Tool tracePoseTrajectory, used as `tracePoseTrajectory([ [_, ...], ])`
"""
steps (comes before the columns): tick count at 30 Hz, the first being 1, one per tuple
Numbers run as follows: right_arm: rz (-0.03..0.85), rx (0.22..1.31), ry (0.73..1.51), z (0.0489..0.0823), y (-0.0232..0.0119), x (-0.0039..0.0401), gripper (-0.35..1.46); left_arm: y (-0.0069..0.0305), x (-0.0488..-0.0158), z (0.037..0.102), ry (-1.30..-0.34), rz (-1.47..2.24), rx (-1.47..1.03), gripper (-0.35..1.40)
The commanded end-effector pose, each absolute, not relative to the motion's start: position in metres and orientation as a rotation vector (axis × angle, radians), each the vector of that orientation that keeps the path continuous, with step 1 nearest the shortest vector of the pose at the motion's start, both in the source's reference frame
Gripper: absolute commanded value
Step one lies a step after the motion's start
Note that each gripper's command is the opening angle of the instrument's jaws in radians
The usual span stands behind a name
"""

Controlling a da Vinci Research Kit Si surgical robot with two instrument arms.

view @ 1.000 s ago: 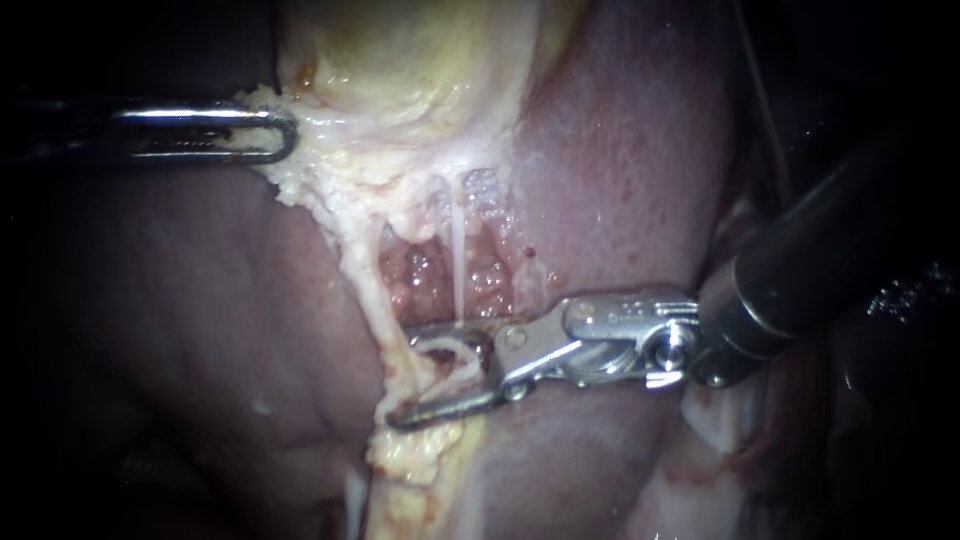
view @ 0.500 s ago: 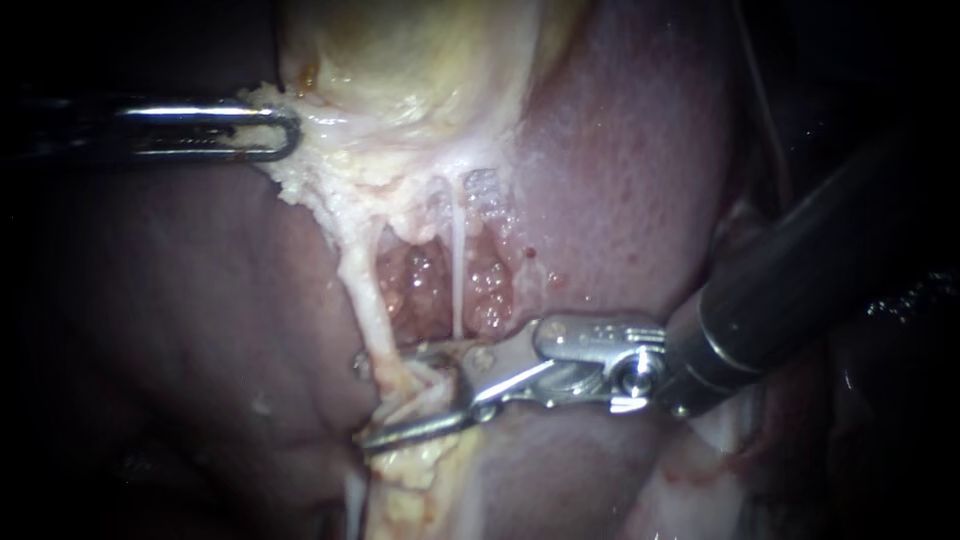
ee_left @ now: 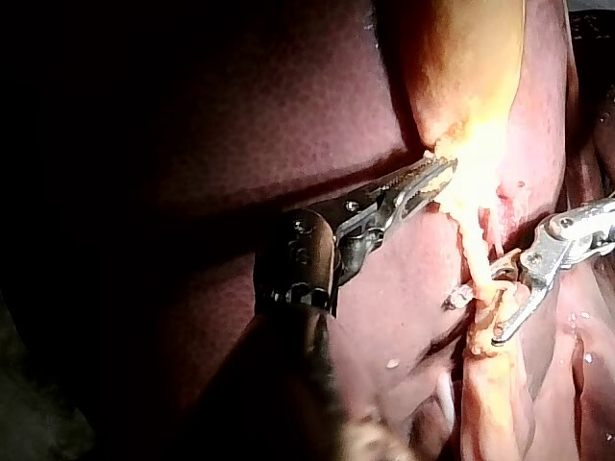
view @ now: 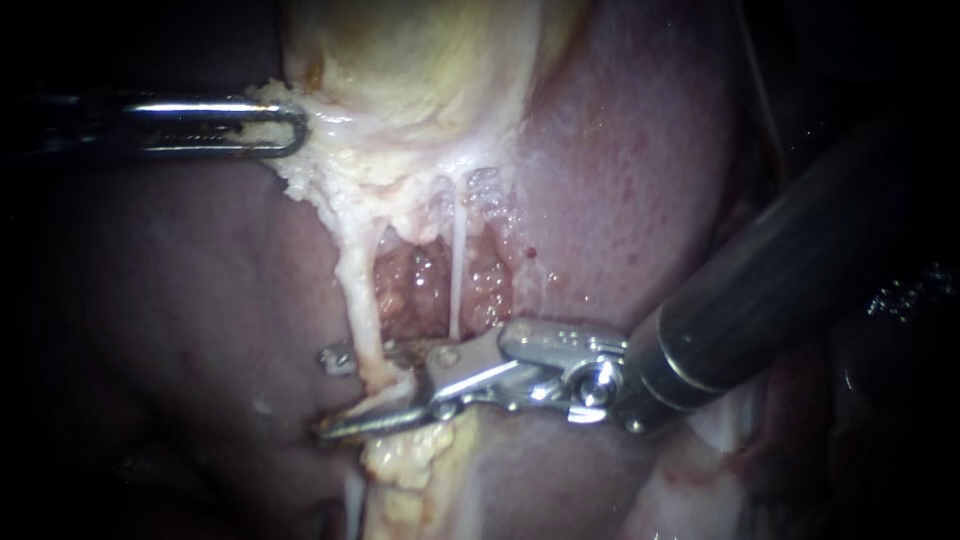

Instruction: Clipping first clip left tube

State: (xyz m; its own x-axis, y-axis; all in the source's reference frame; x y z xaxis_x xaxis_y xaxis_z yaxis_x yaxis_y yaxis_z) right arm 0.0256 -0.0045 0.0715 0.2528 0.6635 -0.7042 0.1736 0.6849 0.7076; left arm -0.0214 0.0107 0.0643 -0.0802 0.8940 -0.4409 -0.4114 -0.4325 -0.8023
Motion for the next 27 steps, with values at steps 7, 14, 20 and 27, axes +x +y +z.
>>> tracePoseTrajectory([
  [7, 0.383, 0.819, 1.295, 0.0712, -0.005, 0.0255, 0.45, 0.0107, -0.0214, 0.0645, -0.605, 1.695, -1.194, -0.35],
  [14, 0.307, 0.893, 1.293, 0.0686, -0.0072, 0.0247, 0.43, 0.0107, -0.0211, 0.0646, -0.606, 1.696, -1.194, -0.35],
  [20, 0.3, 0.899, 1.293, 0.0676, -0.0079, 0.0253, 0.42, 0.0107, -0.0211, 0.0646, -0.606, 1.696, -1.194, -0.35],
  [27, 0.352, 0.94, 1.261, 0.0685, -0.0071, 0.0253, 0.25, 0.0107, -0.0211, 0.0646, -0.606, 1.695, -1.194, -0.35],
])
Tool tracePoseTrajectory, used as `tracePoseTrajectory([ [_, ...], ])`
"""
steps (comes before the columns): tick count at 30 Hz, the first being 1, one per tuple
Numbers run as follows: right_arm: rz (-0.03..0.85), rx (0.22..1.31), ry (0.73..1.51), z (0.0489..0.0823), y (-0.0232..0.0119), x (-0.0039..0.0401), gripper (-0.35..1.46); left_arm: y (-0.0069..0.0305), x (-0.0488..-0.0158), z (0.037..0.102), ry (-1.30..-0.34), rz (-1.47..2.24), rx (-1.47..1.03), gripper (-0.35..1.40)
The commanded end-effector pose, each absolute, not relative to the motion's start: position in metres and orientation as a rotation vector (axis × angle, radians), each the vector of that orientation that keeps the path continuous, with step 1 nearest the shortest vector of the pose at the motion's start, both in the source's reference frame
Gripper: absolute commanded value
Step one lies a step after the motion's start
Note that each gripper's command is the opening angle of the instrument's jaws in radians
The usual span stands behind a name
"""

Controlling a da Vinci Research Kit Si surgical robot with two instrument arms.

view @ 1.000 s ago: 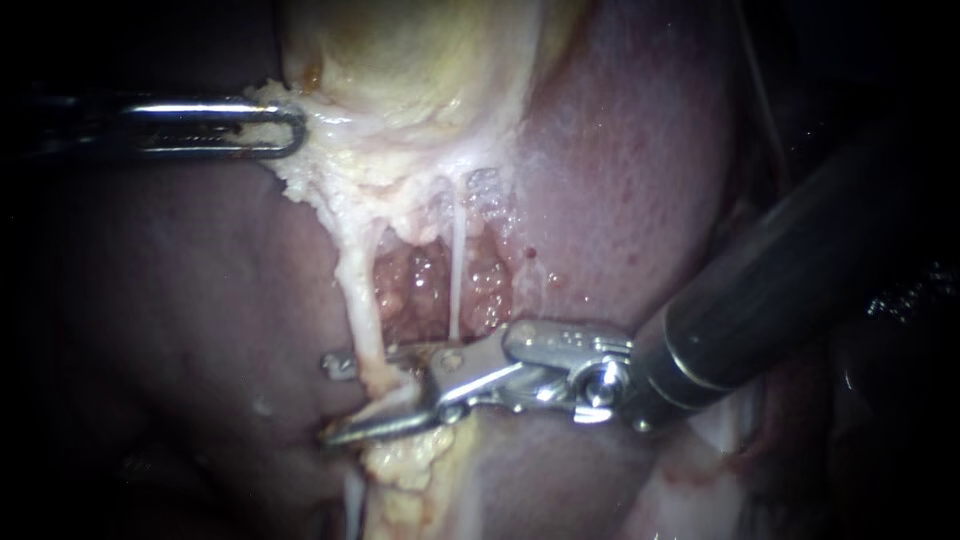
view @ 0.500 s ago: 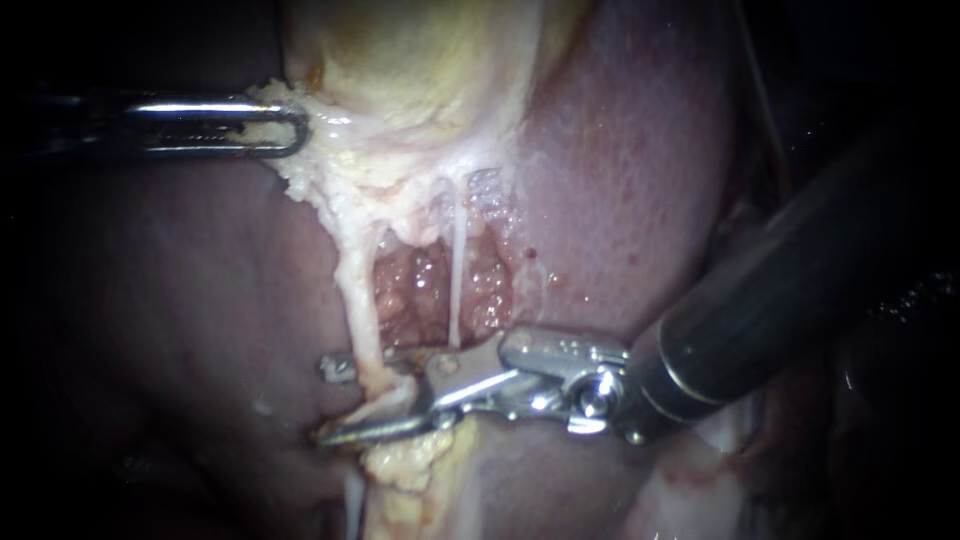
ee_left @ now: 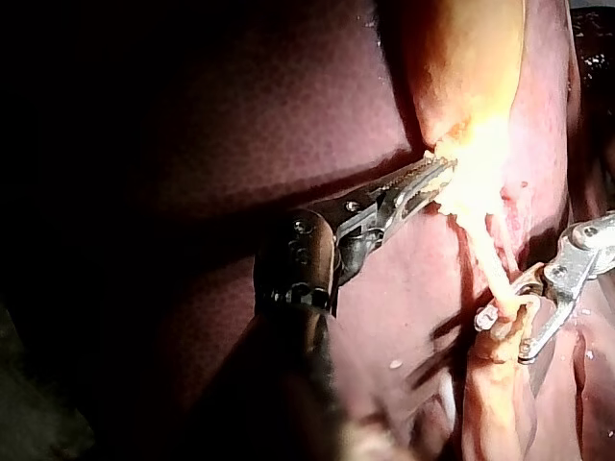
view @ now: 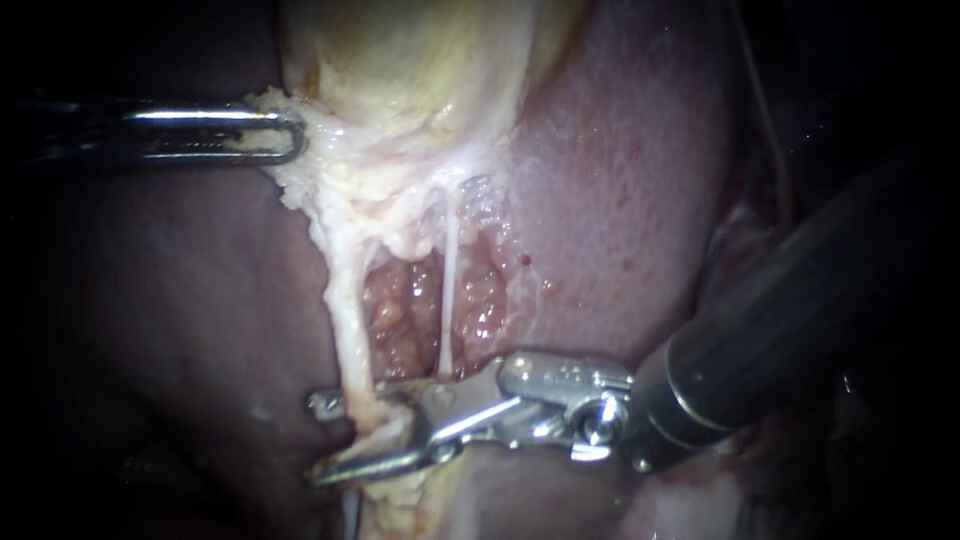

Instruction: Clipping first clip left tube

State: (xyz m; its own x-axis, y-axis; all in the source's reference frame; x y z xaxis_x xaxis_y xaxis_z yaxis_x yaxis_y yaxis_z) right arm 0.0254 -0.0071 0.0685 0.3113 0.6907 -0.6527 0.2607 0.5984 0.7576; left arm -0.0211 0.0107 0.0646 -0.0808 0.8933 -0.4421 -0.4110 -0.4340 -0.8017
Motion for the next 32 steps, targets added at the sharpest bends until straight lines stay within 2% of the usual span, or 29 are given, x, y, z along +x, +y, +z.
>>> tracePoseTrajectory([
  [1, 0.361, 0.948, 1.256, 0.0687, -0.0069, 0.0253, 0.2, 0.0107, -0.0211, 0.0646, -0.606, 1.695, -1.194, -0.35],
  [9, 0.397, 0.98, 1.234, 0.069, -0.0067, 0.0249, -0.13, 0.0108, -0.0212, 0.0647, -0.606, 1.695, -1.194, -0.35],
  [13, 0.414, 0.996, 1.223, 0.0689, -0.0067, 0.0248, -0.35, 0.0108, -0.0212, 0.0647, -0.606, 1.695, -1.194, -0.35],
  [32, 0.444, 1.025, 1.203, 0.069, -0.0066, 0.0243, -0.35, 0.0108, -0.0212, 0.0647, -0.606, 1.695, -1.194, -0.35],
])
